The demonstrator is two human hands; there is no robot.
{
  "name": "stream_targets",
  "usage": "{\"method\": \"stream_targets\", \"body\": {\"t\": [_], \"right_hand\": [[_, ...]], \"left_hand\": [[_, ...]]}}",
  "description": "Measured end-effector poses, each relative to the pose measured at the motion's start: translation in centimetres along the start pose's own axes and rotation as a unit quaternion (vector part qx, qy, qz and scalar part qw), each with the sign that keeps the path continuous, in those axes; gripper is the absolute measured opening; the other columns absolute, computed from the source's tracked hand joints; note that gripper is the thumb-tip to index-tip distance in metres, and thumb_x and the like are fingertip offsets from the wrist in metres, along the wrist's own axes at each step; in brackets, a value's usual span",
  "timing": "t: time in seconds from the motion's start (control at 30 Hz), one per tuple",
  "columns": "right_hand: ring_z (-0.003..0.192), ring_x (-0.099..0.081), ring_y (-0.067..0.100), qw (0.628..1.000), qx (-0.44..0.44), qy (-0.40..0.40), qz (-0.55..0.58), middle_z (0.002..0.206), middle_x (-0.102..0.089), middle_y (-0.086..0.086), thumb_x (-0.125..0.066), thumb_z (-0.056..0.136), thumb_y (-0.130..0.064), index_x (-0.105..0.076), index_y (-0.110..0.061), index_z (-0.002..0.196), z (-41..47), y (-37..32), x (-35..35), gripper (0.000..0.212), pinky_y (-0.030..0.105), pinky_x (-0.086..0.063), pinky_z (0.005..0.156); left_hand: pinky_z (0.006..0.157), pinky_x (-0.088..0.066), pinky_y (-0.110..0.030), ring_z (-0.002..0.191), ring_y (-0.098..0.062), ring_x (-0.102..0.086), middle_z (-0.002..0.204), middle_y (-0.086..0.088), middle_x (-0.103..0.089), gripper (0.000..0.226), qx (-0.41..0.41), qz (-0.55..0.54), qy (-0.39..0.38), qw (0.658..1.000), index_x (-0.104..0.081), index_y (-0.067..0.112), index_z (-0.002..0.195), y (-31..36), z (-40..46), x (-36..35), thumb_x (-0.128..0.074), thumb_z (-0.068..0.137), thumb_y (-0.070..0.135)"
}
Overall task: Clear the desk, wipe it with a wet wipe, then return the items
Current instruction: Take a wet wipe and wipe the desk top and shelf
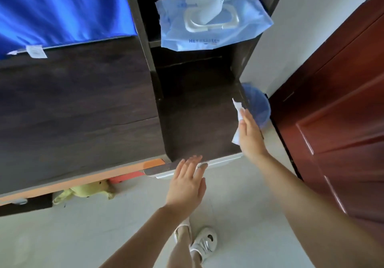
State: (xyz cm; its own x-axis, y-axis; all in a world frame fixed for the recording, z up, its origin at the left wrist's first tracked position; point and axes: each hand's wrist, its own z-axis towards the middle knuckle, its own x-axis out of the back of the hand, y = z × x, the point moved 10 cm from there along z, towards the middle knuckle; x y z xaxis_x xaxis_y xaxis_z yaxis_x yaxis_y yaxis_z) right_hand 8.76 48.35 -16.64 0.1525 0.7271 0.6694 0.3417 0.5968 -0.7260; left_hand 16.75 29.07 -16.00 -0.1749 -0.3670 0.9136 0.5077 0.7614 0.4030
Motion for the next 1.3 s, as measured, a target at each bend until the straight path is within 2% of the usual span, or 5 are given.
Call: {"method": "stream_targets", "body": {"t": [0.33, 0.6, 0.9, 1.17, 1.3], "right_hand": [[0.14, -0.026, 0.028, 0.844, 0.33, -0.198, -0.373, 0.151, -0.032, 0.006, -0.014, 0.1, -0.038, -0.03, -0.022, 0.144, -1.9, 1.8, -11.6, 0.049, 0.048, -0.019, 0.113], [0.144, -0.015, 0.034, 0.915, 0.131, -0.099, -0.369, 0.156, -0.017, 0.014, -0.001, 0.093, -0.043, -0.016, -0.011, 0.147, 5.1, 4.3, -6.1, 0.064, 0.048, -0.006, 0.115], [0.143, -0.016, 0.023, 0.727, 0.477, -0.3, -0.392, 0.155, -0.018, 0.001, -0.006, 0.098, -0.039, -0.014, -0.02, 0.147, -1.2, 3.0, -9.6, 0.054, 0.041, -0.007, 0.115], [0.145, 0.014, 0.021, 0.875, 0.248, -0.181, -0.374, 0.158, 0.013, 0.006, -0.012, 0.1, -0.036, 0.008, -0.019, 0.147, 13.5, -1.1, -10.5, 0.055, 0.043, 0.007, 0.119], [0.146, 0.004, 0.021, 0.779, 0.438, -0.268, -0.359, 0.159, 0.002, 0.005, -0.014, 0.099, -0.035, -0.001, -0.018, 0.148, 1.1, -3.6, -16.2, 0.054, 0.041, 0.006, 0.118]], "left_hand": [[0.108, -0.032, -0.045, 0.128, -0.028, -0.043, 0.136, -0.014, -0.05, 0.057, 0.048, 0.088, -0.073, 0.992, -0.039, 0.01, 0.132, -4.6, -0.3, -6.1, -0.054, 0.077, 0.019], [0.11, -0.011, -0.041, 0.132, -0.026, -0.025, 0.14, -0.014, -0.046, 0.053, 0.08, 0.109, -0.07, 0.988, -0.032, 0.011, 0.135, -4.9, -0.6, -6.9, -0.033, 0.083, 0.024], [0.115, -0.009, -0.049, 0.134, -0.027, -0.022, 0.139, -0.014, -0.046, 0.063, 0.226, 0.103, -0.029, 0.968, -0.038, 0.012, 0.133, -3.7, 0.8, -7.0, -0.068, 0.077, 0.018], [0.109, -0.021, -0.052, 0.133, -0.029, -0.025, 0.139, -0.017, -0.046, 0.051, 0.322, 0.11, 0.031, 0.94, -0.043, 0.013, 0.13, -2.9, -0.4, -6.9, -0.049, 0.08, 0.019], [0.112, -0.02, -0.048, 0.133, -0.028, -0.026, 0.139, -0.018, -0.046, 0.051, 0.354, 0.083, 0.06, 0.929, -0.039, 0.009, 0.132, -2.8, -1.1, -6.7, -0.033, 0.081, 0.013]]}}
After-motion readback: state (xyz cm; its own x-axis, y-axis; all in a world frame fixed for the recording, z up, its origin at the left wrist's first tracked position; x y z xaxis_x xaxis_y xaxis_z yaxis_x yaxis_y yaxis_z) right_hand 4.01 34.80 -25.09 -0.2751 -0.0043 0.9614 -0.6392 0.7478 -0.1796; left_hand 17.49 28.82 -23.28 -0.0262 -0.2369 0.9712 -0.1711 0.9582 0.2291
